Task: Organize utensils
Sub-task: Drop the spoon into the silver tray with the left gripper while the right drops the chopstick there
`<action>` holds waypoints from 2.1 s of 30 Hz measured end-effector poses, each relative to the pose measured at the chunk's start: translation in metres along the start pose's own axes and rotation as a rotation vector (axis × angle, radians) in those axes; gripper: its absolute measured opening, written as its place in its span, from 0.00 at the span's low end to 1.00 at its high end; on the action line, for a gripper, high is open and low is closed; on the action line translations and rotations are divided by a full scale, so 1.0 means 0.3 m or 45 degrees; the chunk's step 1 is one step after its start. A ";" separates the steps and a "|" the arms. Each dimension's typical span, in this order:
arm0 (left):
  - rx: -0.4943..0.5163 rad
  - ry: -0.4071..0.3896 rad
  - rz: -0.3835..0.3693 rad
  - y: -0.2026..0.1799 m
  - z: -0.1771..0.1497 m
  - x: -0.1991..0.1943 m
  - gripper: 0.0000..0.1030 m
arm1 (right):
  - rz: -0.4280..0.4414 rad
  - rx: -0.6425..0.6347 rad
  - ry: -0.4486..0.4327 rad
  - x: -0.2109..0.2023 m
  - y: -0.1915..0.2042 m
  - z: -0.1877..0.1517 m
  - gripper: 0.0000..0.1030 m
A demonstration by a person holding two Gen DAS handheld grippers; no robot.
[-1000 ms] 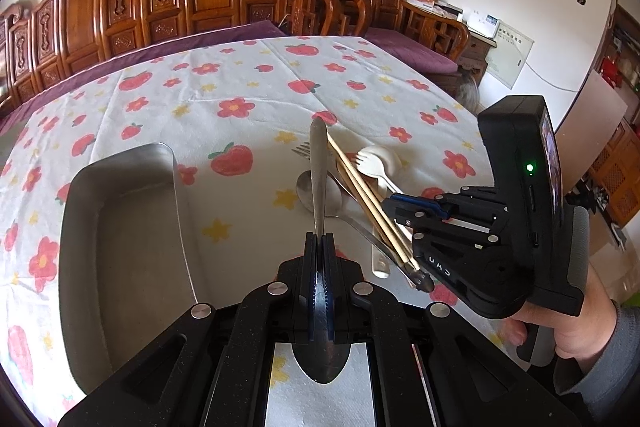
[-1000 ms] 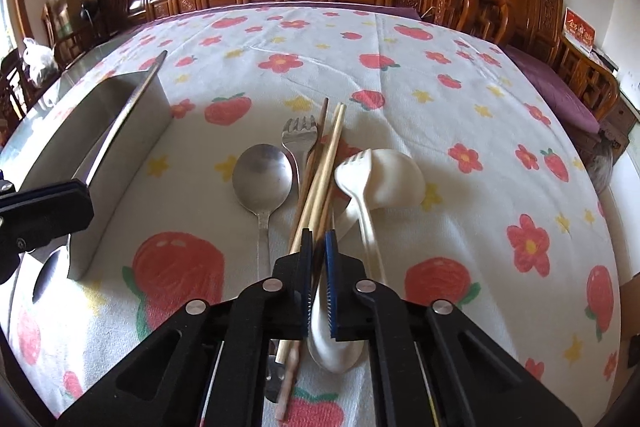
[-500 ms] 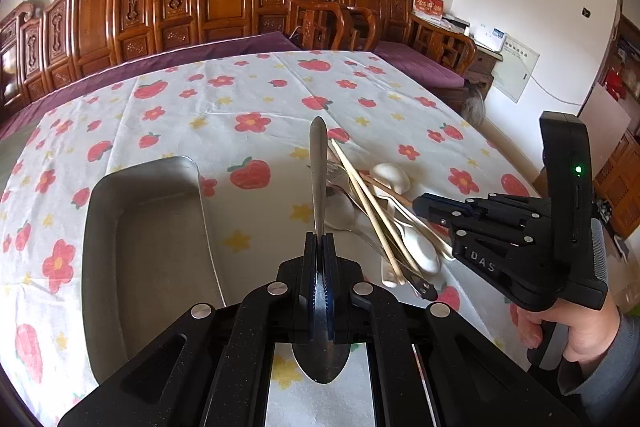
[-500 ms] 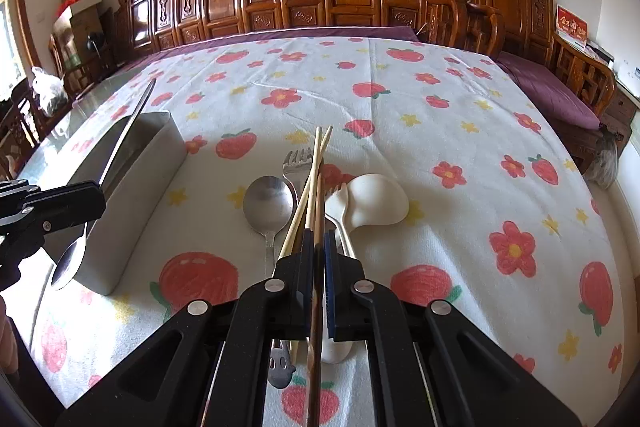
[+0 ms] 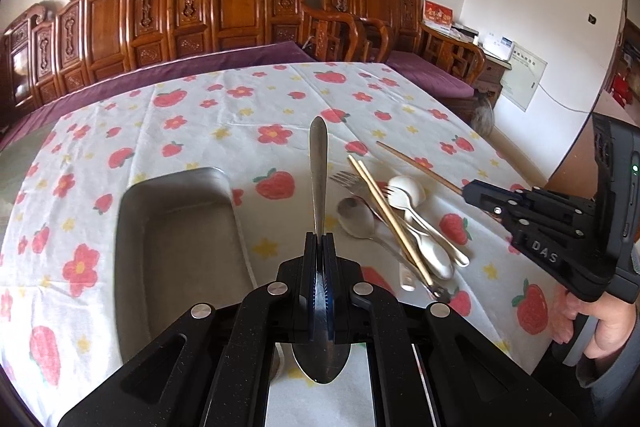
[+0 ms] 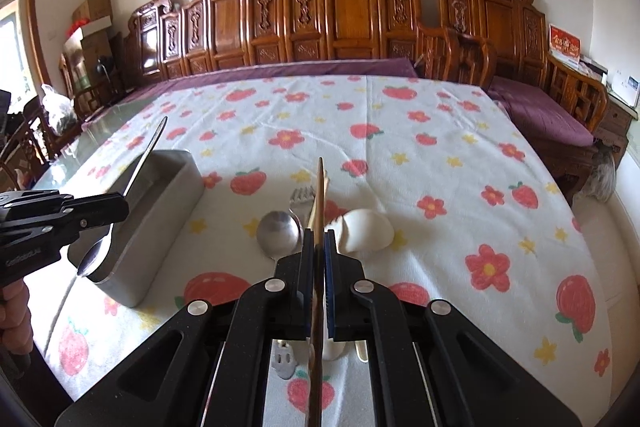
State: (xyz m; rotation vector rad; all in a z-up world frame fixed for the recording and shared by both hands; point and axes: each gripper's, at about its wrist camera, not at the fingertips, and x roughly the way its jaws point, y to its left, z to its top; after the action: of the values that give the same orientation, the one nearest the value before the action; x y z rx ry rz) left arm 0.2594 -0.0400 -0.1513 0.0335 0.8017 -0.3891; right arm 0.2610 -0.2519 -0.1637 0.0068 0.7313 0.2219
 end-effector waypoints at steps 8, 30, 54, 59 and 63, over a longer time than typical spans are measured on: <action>-0.069 -0.004 0.077 0.137 0.009 -0.048 0.02 | 0.095 -0.067 -0.015 -0.029 0.101 -0.004 0.06; -0.174 0.241 0.213 0.294 -0.062 0.175 0.03 | 0.159 -0.133 0.035 -0.011 0.189 -0.038 0.06; -0.220 -0.011 0.209 0.399 0.028 -0.129 0.03 | 0.216 -0.240 0.041 -0.020 0.457 0.064 0.06; -0.234 -0.032 0.220 0.443 0.023 -0.179 0.03 | 0.248 -0.266 0.078 0.037 0.553 0.084 0.06; -0.248 -0.040 0.234 0.475 0.021 -0.199 0.03 | 0.248 -0.290 0.114 0.104 0.622 0.086 0.06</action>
State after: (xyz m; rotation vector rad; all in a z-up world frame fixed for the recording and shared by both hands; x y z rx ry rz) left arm 0.2764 0.1107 -0.1215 -0.0798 0.7953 -0.1362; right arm 0.2637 -0.0614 -0.1495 -0.1498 0.7912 0.4934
